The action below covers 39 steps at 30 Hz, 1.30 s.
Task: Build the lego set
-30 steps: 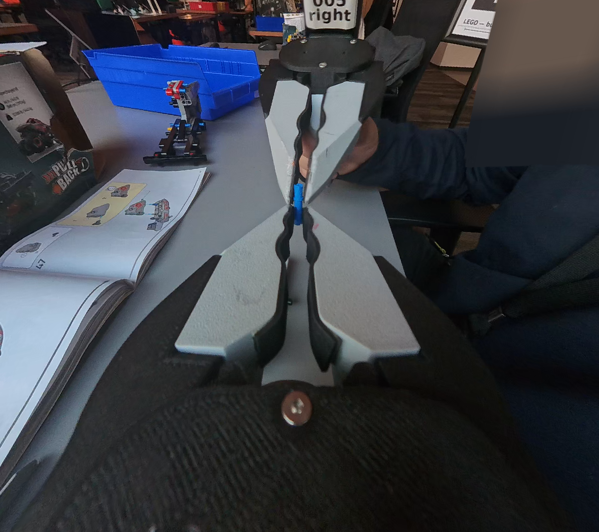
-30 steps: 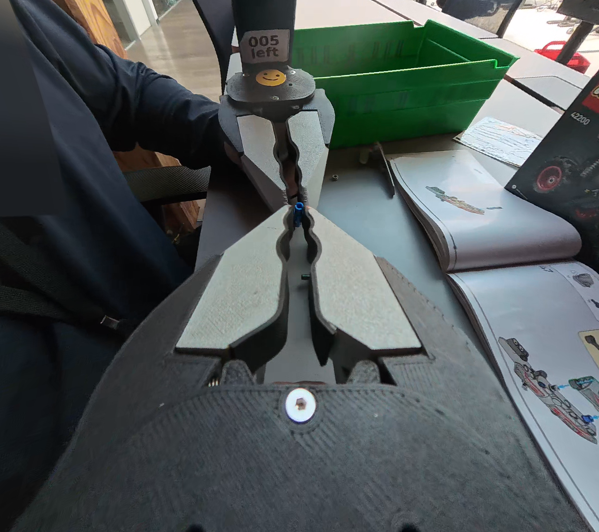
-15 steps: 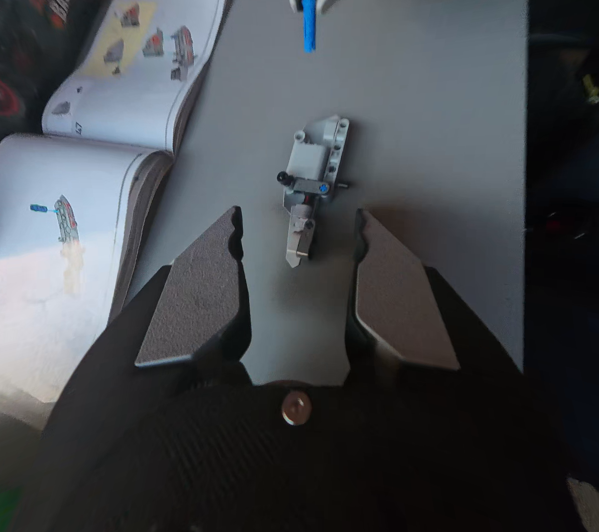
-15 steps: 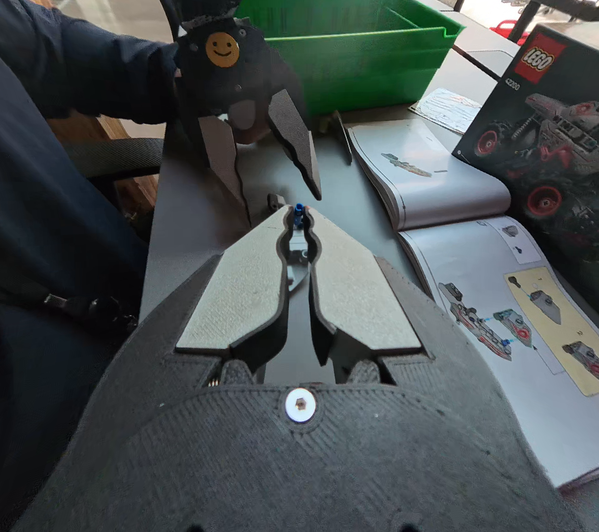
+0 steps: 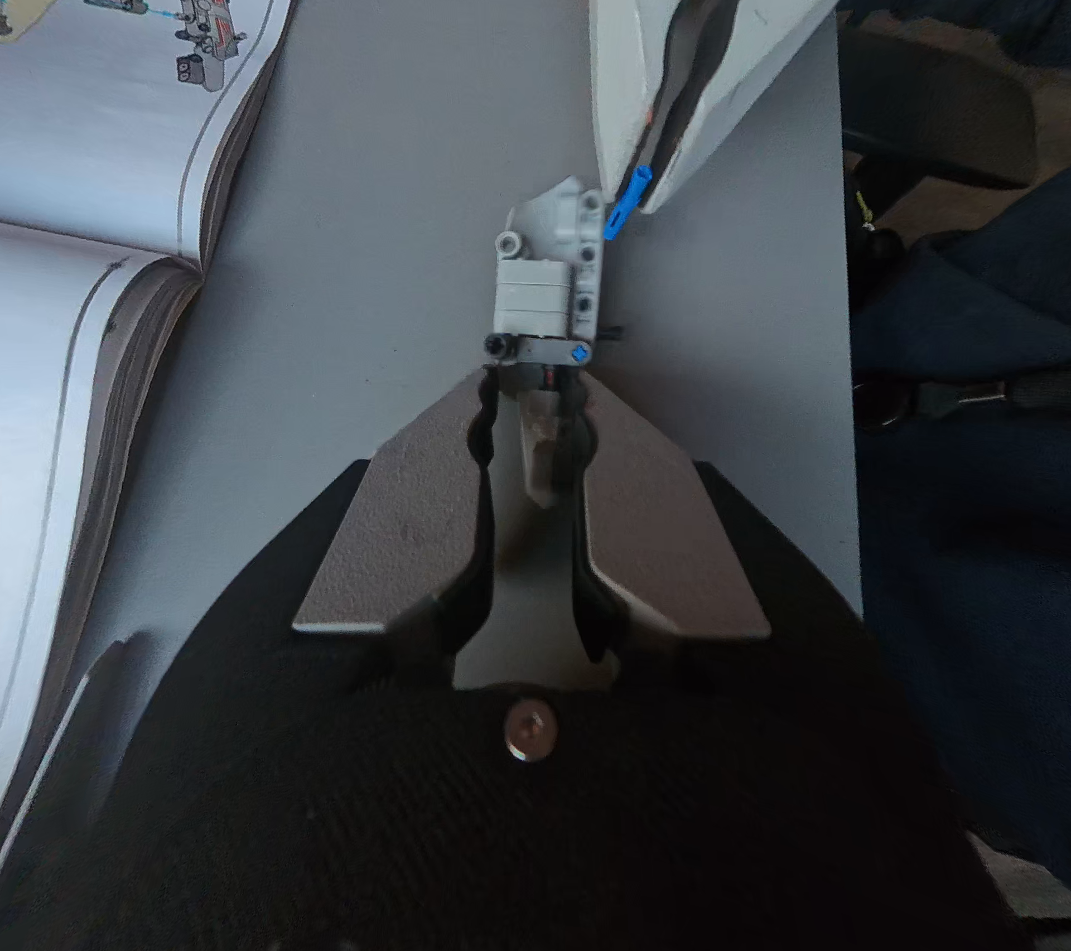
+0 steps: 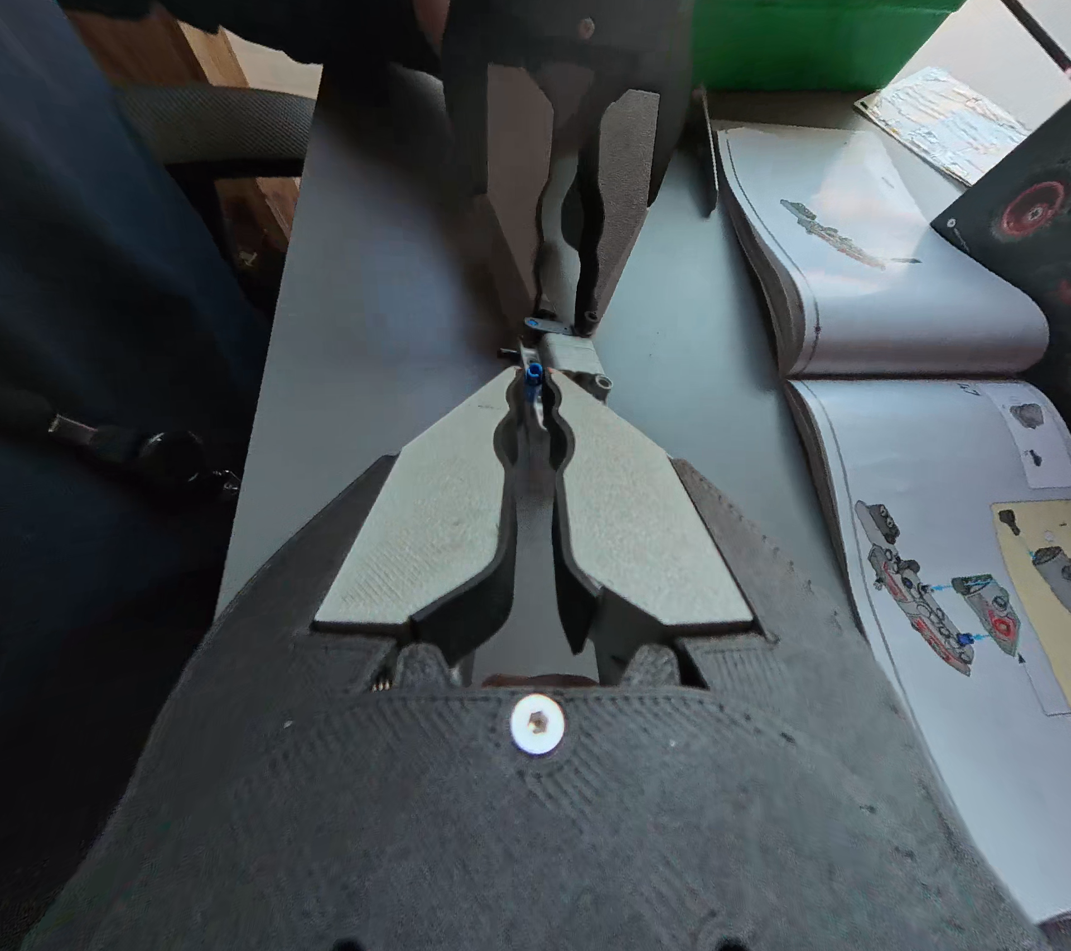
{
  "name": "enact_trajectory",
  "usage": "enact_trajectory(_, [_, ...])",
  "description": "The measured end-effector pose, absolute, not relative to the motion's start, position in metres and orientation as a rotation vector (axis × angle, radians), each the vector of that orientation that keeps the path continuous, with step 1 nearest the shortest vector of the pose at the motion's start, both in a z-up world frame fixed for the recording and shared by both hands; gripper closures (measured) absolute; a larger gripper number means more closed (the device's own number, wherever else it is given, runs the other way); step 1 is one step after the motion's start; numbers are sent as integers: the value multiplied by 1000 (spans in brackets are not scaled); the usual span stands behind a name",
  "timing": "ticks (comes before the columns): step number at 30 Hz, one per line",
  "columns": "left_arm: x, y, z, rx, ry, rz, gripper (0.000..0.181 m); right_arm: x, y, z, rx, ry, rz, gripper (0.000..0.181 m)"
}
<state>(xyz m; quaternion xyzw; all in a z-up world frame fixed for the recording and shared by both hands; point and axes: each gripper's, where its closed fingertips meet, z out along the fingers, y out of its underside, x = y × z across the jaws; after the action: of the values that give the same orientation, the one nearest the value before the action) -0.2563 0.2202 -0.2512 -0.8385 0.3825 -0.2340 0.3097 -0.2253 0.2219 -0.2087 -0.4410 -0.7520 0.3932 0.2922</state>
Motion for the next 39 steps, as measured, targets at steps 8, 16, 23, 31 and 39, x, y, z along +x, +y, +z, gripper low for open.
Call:
enact_trajectory(8, [-244, 196, -242, -2326, 691, -1226, 162, -223, 209, -194, -972, -2067, 1026, 179])
enact_trajectory(16, [-249, 201, -241, -2340, 570, -1294, 162, -229, 220, -189, -791, -2032, 729, 179])
enact_trajectory(23, [-247, 204, -240, -2322, 578, -1324, 162, -238, 251, -186, -929, -1967, 871, 179])
enact_trajectory(31, [-248, 206, -240, -2332, 535, -1367, 162, -226, 248, -182, -888, -1983, 1003, 179])
enact_trajectory(39, [-246, 201, -239, -2360, 471, -1481, 161, -217, 242, -182, -908, -1981, 1098, 179])
